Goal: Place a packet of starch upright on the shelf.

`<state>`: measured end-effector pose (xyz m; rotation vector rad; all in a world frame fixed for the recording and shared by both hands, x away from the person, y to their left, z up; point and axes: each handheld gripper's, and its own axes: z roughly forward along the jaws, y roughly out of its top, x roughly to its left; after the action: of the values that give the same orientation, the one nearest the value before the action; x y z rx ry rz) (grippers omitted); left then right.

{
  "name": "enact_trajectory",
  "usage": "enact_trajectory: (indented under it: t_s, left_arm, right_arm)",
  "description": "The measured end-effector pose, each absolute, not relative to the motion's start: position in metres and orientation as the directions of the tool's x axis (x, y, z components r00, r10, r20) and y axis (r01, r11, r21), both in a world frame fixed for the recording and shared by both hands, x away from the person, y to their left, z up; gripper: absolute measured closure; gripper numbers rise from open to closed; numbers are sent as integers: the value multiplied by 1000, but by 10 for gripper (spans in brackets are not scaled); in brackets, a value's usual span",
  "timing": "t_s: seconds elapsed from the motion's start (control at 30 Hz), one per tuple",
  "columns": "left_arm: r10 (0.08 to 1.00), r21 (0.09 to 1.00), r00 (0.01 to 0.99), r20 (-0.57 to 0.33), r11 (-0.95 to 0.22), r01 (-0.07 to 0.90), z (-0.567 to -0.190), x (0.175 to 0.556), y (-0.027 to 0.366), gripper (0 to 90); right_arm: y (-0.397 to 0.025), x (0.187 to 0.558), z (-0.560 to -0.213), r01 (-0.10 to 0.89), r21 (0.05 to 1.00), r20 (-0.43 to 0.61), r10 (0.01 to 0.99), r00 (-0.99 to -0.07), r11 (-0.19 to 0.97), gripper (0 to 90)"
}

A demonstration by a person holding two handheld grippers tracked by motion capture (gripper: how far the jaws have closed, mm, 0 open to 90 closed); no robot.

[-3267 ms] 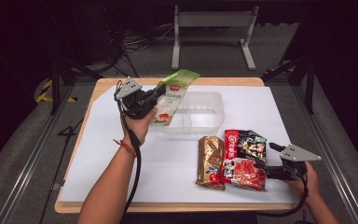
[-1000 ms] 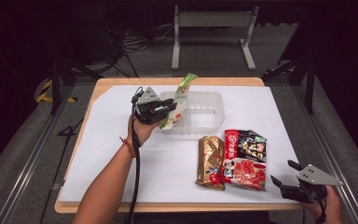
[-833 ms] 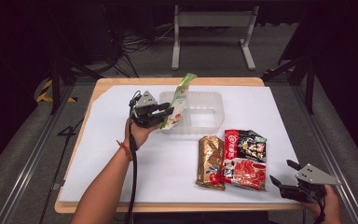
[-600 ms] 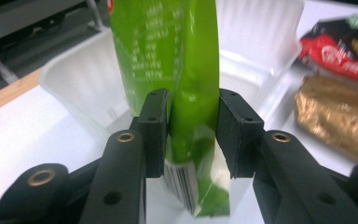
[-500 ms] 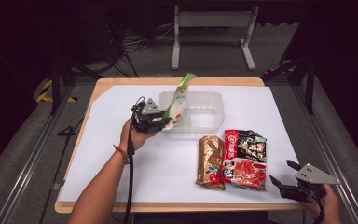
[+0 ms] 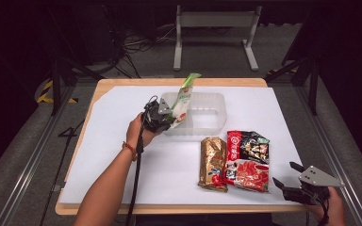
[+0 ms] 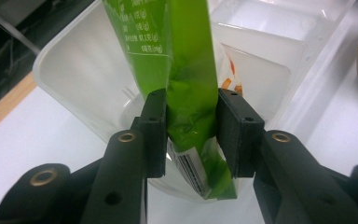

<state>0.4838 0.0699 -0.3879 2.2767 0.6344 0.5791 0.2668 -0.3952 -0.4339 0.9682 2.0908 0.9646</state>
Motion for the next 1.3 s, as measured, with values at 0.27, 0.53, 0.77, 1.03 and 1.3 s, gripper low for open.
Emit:
enact_trajectory:
  t_s: [0.27,0.53,0.77,1.03,1.3]
  left_arm:
    - [603,752,776,181,-594,286,-388,478,75,681]
    - [599,791,775,201,-566,232,-375,460,81,694]
    - [591,777,790,162,-570,267,-385,466,89,852]
    - [580,739,792,189,-615,275,-393,474,78,871]
    - [576,710,799,173,-635,304,-401,474,78,898]
  right_arm:
    - [-397,266,-434,358,815,-229,821,-522,455,181]
    - [-398,265,-434,359,814,-231,822,-521,457,181]
    - [-396,265,-434,356,813,-235,818,-524,461,182]
    - [-394,271,-432,359,814,-229,821,-524,456,181]
    - [-384,283,-432,346,806,-233,794,-561,481,181]
